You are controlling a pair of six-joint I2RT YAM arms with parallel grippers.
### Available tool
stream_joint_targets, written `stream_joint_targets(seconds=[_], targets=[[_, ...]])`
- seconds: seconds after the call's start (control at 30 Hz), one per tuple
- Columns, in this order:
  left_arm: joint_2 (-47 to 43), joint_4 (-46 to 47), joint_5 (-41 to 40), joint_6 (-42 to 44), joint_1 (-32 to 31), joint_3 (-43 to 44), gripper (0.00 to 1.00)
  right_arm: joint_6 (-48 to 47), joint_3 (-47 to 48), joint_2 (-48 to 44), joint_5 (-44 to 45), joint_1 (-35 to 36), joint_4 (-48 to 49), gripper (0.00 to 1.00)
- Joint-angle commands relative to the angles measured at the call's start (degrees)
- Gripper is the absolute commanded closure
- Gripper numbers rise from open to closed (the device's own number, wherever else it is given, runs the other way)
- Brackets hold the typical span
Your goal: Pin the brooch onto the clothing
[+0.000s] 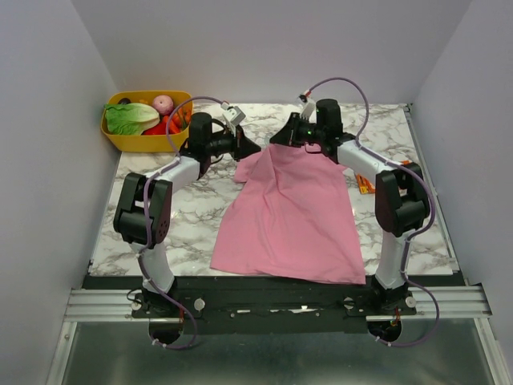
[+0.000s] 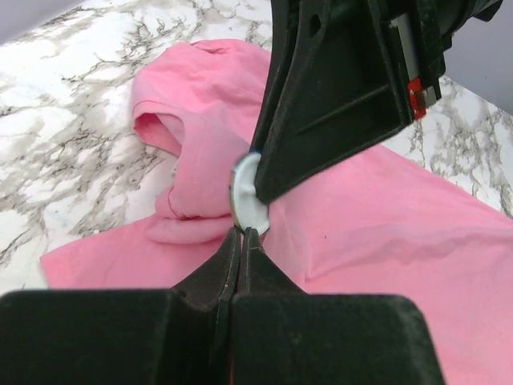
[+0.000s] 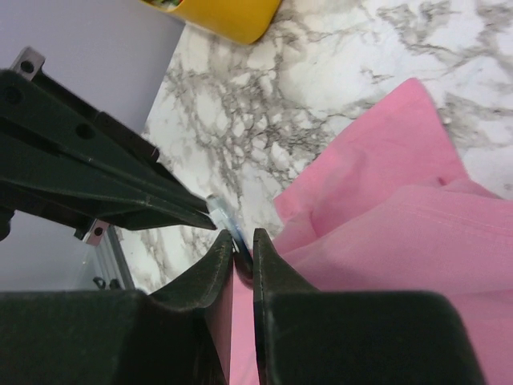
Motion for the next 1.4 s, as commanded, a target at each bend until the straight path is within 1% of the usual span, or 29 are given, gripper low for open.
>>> stream_joint_targets(seconds=[0.0,0.03,0.4,0.57,0.6,0.63,0.7,0.73,0.77,0.93,0.97,1.0,1.03,1.07,1.13,1.17,1.2,1.23,1.27,1.3,1.33,1.37], targets=[[-3.95,-1.62,8.28,-0.78,-0.58,-1.62,1.00,0.21,-0.07,-1.78,13.93,-4.17,6.36,0.80],[-3.95,-1.27,8.19,-0.96,-0.58,-1.71,1.00,0.30,-0.15,-1.78,13.76,-4.08,6.45,0.78],[-3.42,0.40,7.75,-2.28,-0.40,-1.80,1.00,-0.31,-0.60,-2.05,11.12,-4.08,8.04,0.78],[-3.25,0.23,7.05,-2.19,-0.14,-1.71,1.00,-0.75,-0.42,-2.05,9.54,-4.08,8.12,0.75],[-3.25,0.23,6.87,-2.19,0.03,-1.62,1.00,-0.84,-0.24,-1.78,9.28,-4.17,8.13,0.72],[-3.25,0.06,6.52,-2.19,0.04,-1.53,1.00,-0.84,-0.07,-1.78,9.10,-4.08,7.95,0.66],[-3.42,0.05,5.47,-2.10,0.30,-1.62,1.00,-1.02,-0.15,-1.87,8.66,-4.08,7.95,0.61],[-3.51,-0.03,4.68,-2.10,0.47,-1.71,1.00,-1.10,-0.24,-2.04,8.48,-4.08,8.12,0.56],[-3.69,0.05,3.98,-2.63,0.65,-1.80,1.00,-1.19,-0.33,-2.22,8.66,-4.08,8.13,0.54],[-5.09,4.70,-0.24,-6.49,2.06,-3.11,1.00,-1.89,-1.30,-3.28,9.10,-4.08,8.65,0.38],[-5.36,5.58,-1.38,-7.28,2.67,-3.46,1.00,-2.07,-1.38,-3.36,9.10,-4.08,8.65,0.36],[-5.71,7.16,-2.09,-8.94,3.11,-3.73,0.98,-2.07,-1.47,-3.45,9.27,-4.17,8.65,0.34],[-5.71,7.78,-3.23,-9.83,3.46,-4.17,0.95,-2.16,-1.73,-3.63,9.27,-4.08,8.65,0.31],[-5.62,8.22,-4.02,-10.79,4.51,-4.26,0.84,-2.25,-1.65,-3.71,9.45,-4.08,8.83,0.29],[-5.01,9.28,-5.69,-13.95,5.57,-4.43,0.72,-2.60,-2.00,-3.89,9.54,-4.08,8.83,0.24],[-4.57,10.15,-5.70,-15.36,6.10,-4.70,0.60,-2.69,-2.17,-3.98,9.62,-4.08,8.83,0.22],[-4.39,12.95,-6.05,-16.85,7.14,-5.13,0.53,-2.86,-2.26,-4.15,9.71,-4.08,9.00,0.20],[-4.22,14.89,-6.14,-20.00,7.68,-6.53,0.44,-3.21,-2.44,-4.33,9.89,-4.08,9.00,0.15],[-4.04,16.65,-5.96,-21.34,8.12,-7.15,0.22,-3.39,-2.88,-4.51,10.15,-4.08,9.00,0.11],[-3.60,19.28,-5.87,-22.48,8.91,-7.68,0.16,-3.74,-3.05,-5.12,10.59,-4.08,9.09,0.08],[-3.34,20.17,-5.61,-23.28,9.26,-8.30,0.12,-4.35,-3.40,-5.38,11.03,-4.17,9.00,0.01],[-2.99,20.27,-5.52,-23.81,9.44,-8.21,0.04,-4.53,-3.67,-5.65,11.90,-4.08,8.92,0.00]])
